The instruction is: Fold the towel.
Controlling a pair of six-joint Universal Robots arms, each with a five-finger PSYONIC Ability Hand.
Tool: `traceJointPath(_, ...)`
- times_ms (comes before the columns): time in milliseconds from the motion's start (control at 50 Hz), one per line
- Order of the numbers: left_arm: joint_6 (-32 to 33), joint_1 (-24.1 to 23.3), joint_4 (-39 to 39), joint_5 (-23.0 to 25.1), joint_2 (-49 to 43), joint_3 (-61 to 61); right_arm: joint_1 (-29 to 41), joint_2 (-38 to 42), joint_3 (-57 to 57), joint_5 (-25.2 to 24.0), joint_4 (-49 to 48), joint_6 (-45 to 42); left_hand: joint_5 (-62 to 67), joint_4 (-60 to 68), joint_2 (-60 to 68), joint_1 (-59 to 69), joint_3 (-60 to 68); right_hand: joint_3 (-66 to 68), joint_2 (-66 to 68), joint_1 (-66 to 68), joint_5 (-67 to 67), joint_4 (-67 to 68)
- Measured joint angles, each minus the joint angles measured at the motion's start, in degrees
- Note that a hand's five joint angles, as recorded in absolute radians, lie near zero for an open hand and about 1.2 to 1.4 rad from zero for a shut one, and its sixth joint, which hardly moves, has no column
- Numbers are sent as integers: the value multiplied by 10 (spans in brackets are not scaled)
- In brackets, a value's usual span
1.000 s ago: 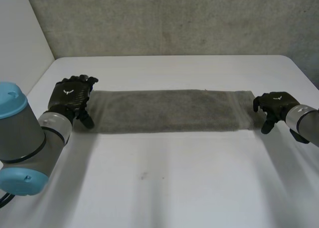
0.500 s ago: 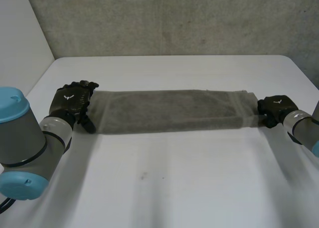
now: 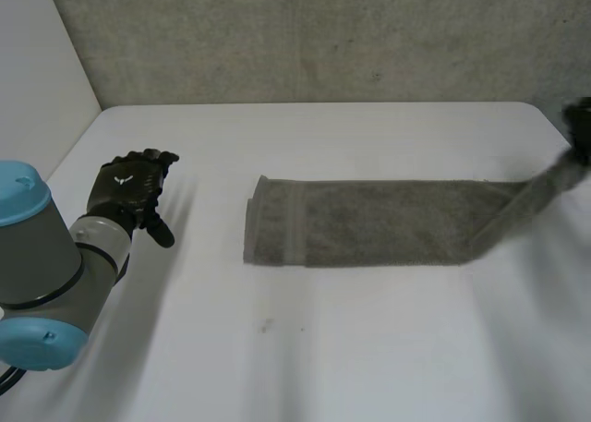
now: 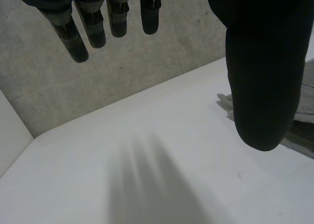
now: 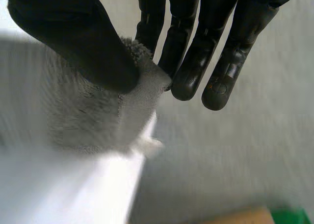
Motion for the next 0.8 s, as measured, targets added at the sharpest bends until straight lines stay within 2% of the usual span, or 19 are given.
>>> traceJointPath(80,0,1,0,0,0,-3,83,-13,1,-35,-18,17,0,0,0,0,0,0,0,2,1,0)
traceJointPath(100,0,1,0,0,0,-3,83,-13,1,-35,-18,17,0,0,0,0,0,0,0,2,1,0)
traceJointPath(180,0,1,0,0,1,-5,185,-7,-1,-92,-38,21,0,0,0,0,0,3,0,4,2,0)
traceJointPath(320,0,3,0,0,1,-5,316,50,-22,-172,-73,20,0,0,0,0,0,3,0,4,2,0)
traceJointPath(480,0,3,0,0,-1,-7,387,130,-41,-226,-79,18,0,-1,0,0,0,3,0,4,2,0)
traceJointPath(540,0,2,1,0,-1,-8,396,146,-42,-235,-77,18,0,-1,0,0,0,-89,-101,-65,-78,-94)
traceJointPath(560,0,2,1,0,-1,-8,398,151,-42,-236,-77,18,0,-1,0,0,0,-89,-101,-65,-78,-94)
traceJointPath(580,1,1,1,0,-2,-8,399,153,-42,-236,-76,18,0,-1,0,0,0,-362,-380,-326,-344,-368)
traceJointPath(600,1,0,1,1,-2,-8,400,152,-41,-233,-76,19,0,-1,0,0,0,-465,-470,-391,-445,-470)
traceJointPath(620,1,0,1,1,-2,-7,399,151,-41,-230,-75,20,0,-1,0,0,0,-510,-511,-412,-489,-516)
traceJointPath(680,1,-2,1,2,-3,-4,397,137,-38,-214,-74,27,0,-1,0,0,0,-551,-544,-420,-524,-548)
traceJointPath(700,2,-6,1,3,-4,3,387,106,-27,-179,-70,51,0,-1,0,0,0,-555,-546,-420,-528,-549)
traceJointPath(740,3,-12,2,3,-6,13,369,74,-11,-142,-66,85,0,-1,0,0,0,-555,-546,-420,-530,-549)
traceJointPath(760,3,-12,2,3,-6,13,369,74,-11,-142,-66,85,0,-1,0,0,0,-555,-546,-420,-530,-549)
traceJointPath(800,4,-24,2,3,-11,30,335,32,18,-96,-57,141,0,-1,0,0,0,-555,-546,-420,-530,-549)
